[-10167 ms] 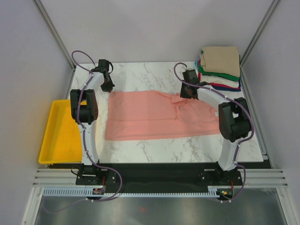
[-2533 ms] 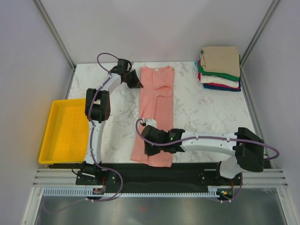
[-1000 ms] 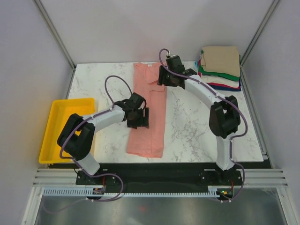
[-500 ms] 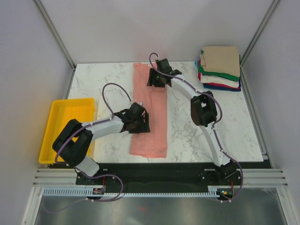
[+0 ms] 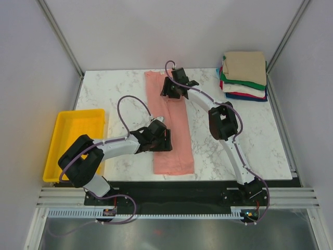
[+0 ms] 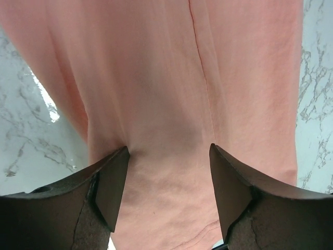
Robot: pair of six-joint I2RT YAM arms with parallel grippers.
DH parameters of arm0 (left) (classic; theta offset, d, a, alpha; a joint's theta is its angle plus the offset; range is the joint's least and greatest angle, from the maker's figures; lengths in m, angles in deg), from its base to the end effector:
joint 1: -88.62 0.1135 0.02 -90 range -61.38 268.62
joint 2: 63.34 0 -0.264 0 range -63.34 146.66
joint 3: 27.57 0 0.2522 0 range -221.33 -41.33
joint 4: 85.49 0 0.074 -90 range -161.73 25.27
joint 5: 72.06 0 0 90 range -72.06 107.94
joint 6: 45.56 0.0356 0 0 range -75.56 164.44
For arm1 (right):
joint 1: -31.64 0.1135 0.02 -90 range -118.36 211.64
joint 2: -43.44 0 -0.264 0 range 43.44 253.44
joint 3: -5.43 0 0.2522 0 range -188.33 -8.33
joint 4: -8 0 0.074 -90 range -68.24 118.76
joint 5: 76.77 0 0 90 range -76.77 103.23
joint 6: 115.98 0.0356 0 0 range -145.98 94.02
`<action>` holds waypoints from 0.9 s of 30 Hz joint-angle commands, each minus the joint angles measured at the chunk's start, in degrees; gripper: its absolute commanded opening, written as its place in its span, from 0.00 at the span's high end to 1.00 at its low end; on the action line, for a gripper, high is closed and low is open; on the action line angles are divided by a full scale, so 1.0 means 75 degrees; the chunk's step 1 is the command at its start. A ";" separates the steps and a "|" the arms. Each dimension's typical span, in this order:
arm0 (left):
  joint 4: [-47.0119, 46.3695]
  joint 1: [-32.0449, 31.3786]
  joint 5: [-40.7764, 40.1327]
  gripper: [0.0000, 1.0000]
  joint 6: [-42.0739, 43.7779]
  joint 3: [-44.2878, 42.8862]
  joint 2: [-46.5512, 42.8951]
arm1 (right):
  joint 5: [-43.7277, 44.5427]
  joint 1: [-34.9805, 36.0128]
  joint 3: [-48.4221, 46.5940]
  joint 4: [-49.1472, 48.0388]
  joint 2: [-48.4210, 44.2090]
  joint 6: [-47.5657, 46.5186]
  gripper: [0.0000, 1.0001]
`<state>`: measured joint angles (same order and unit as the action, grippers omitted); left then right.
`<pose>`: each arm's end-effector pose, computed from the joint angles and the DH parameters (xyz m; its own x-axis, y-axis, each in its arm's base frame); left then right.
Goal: Fold and stack the t-shirts
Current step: Fold the tshirt
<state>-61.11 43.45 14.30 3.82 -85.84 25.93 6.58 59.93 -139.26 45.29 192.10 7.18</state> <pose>0.2096 -0.2076 0.1575 -0.8846 -0.0317 -0.4653 0.1402 0.9334 -0.3302 0.5081 0.2782 0.1612 -0.7856 0.1942 -0.5875 -0.1406 0.8686 0.4751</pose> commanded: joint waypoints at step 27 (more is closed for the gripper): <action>0.0823 -0.1020 0.0181 0.32 -0.0994 0.1095 0.0835 | 0.0420 -0.0351 -0.0472 -0.0991 0.0370 0.0745 0.78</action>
<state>-67.80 37.68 13.45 -0.92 -82.98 26.24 9.62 57.29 -141.25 41.16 194.42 11.45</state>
